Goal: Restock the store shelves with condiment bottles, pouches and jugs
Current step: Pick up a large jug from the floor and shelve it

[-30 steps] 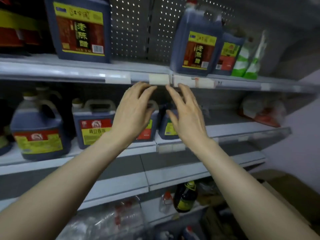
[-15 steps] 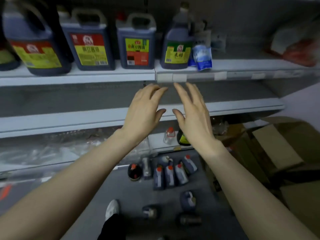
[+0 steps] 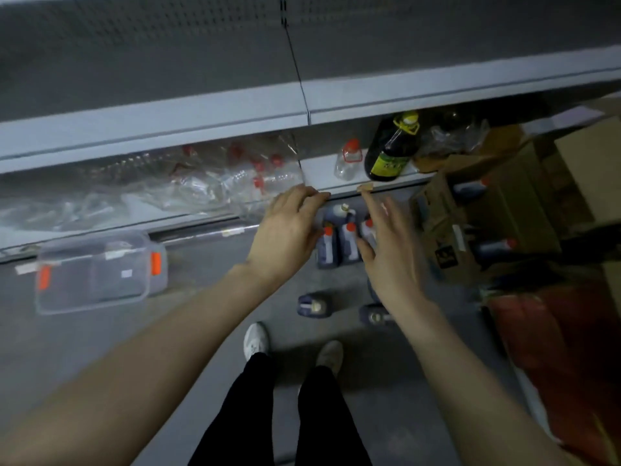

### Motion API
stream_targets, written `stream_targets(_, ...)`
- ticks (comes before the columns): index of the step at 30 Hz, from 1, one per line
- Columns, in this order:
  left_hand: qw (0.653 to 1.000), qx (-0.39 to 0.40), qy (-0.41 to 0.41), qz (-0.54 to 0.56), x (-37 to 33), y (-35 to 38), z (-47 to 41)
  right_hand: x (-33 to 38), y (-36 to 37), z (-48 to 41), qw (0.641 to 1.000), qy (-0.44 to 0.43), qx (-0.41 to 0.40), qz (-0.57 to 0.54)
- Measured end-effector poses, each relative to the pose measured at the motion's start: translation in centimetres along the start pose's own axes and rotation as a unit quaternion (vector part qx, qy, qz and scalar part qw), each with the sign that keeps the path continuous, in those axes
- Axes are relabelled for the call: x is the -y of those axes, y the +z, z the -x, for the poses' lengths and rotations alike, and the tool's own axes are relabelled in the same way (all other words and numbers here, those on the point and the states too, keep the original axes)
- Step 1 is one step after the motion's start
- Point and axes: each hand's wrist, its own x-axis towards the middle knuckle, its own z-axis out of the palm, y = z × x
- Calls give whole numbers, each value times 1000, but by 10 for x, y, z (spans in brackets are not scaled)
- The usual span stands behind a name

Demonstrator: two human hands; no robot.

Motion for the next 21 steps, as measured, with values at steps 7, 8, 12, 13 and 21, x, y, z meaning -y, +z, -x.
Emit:
stream_targets(7,993,108,-43,28,45,87,48,-36,82,55,991,91,97,-26)
stream_targets(8,990,125,-50,29,51,100,54,-40,94,63,989,97,105,-23)
stream_targets(12,980,185,-71,35,78,152,76,-62,143,83,978,134,153,-43)
stream_targets(13,976,201,-76,33,86,166,80,-70,155,87,977,135,156,-44)
stream_targets(21,952,275,-133,36,149,282,100,-135,254,102,954,179,231,-60)
